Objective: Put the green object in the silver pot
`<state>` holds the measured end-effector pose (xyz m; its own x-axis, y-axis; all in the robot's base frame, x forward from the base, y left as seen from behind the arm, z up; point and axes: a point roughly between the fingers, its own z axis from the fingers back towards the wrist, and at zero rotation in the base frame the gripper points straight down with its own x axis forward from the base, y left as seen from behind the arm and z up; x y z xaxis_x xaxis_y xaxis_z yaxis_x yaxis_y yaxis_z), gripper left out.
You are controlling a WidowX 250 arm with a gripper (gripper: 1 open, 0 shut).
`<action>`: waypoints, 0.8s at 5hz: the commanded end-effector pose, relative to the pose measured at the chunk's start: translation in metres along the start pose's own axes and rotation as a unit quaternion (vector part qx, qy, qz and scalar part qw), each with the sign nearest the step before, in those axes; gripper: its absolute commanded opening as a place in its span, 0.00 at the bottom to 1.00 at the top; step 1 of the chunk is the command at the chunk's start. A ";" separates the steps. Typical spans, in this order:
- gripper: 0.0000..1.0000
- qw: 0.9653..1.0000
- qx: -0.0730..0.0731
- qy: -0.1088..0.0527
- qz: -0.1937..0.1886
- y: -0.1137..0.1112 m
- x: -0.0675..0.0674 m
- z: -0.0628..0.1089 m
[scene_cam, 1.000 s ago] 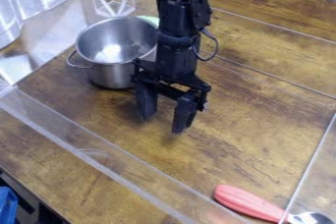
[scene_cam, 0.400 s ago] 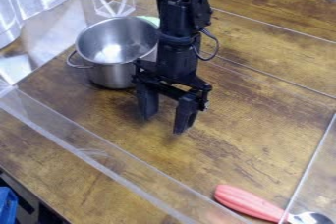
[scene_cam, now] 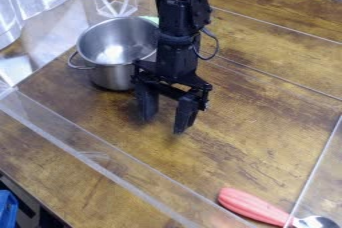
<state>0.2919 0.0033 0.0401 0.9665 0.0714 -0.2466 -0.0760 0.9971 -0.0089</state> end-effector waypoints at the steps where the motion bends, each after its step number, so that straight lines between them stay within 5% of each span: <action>1: 0.00 1.000 -0.005 -0.020 0.009 0.005 0.002 0.010; 4: 0.00 1.000 -0.008 -0.022 0.013 0.006 0.003 0.009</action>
<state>0.2933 0.0022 0.0394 0.9690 0.0714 -0.2365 -0.0774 0.9969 -0.0163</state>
